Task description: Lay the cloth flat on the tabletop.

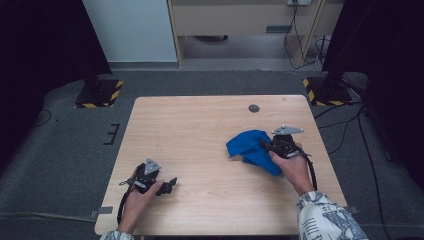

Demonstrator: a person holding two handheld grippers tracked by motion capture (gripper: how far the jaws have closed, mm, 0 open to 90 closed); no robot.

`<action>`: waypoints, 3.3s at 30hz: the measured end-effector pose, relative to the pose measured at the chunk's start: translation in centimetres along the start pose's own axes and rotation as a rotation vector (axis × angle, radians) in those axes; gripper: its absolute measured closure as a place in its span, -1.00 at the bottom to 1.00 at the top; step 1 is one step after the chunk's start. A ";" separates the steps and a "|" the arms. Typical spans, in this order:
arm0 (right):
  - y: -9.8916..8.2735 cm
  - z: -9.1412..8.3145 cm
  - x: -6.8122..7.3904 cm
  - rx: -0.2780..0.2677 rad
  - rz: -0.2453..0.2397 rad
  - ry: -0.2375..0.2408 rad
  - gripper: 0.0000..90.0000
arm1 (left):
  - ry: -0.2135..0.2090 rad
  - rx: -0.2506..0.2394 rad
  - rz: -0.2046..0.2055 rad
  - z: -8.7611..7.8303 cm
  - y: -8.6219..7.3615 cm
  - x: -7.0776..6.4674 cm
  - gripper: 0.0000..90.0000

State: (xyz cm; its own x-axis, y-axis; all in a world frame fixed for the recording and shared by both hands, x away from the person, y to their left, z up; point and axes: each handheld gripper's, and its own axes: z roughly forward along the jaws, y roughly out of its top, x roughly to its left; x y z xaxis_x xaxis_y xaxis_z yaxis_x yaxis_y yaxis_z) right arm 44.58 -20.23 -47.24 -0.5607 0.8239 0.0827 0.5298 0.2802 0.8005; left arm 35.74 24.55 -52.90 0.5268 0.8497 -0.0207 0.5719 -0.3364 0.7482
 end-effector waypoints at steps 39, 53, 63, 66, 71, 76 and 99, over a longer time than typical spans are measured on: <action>2.0 3.8 10.6 -0.054 -0.003 0.163 0.83 | -0.008 -0.096 0.054 -2.0 0.1 -0.7 -0.83; 0.4 6.8 12.9 0.005 -0.056 0.171 0.67 | 0.009 -0.115 0.059 -1.6 -0.1 -0.5 -0.80; 0.5 5.7 13.1 0.006 -0.107 0.169 0.02 | 0.020 -0.123 0.058 -1.7 -0.1 -0.4 -0.80; 0.6 5.5 13.3 0.003 -0.120 0.169 -0.14 | 0.021 -0.124 0.054 -1.7 -0.1 -0.4 -0.80; 0.7 5.7 13.6 0.015 -0.135 0.164 -0.28 | 0.025 -0.119 0.053 -1.7 -0.1 -0.3 -0.80; 1.1 5.9 13.9 0.010 -0.141 0.165 -0.21 | 0.028 -0.124 0.052 -1.7 -0.1 -0.2 -0.80; 2.6 8.2 14.8 0.060 -0.164 0.132 0.47 | 0.030 -0.118 0.065 -1.5 0.0 -0.2 -0.80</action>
State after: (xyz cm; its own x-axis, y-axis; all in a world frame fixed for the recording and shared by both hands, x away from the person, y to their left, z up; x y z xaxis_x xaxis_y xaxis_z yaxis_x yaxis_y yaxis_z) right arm 42.93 -3.28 -48.79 -0.7187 0.6944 0.0343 0.4595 0.4374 0.7730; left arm 34.71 24.95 -51.92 0.5406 0.8399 0.0491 0.4584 -0.3430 0.8199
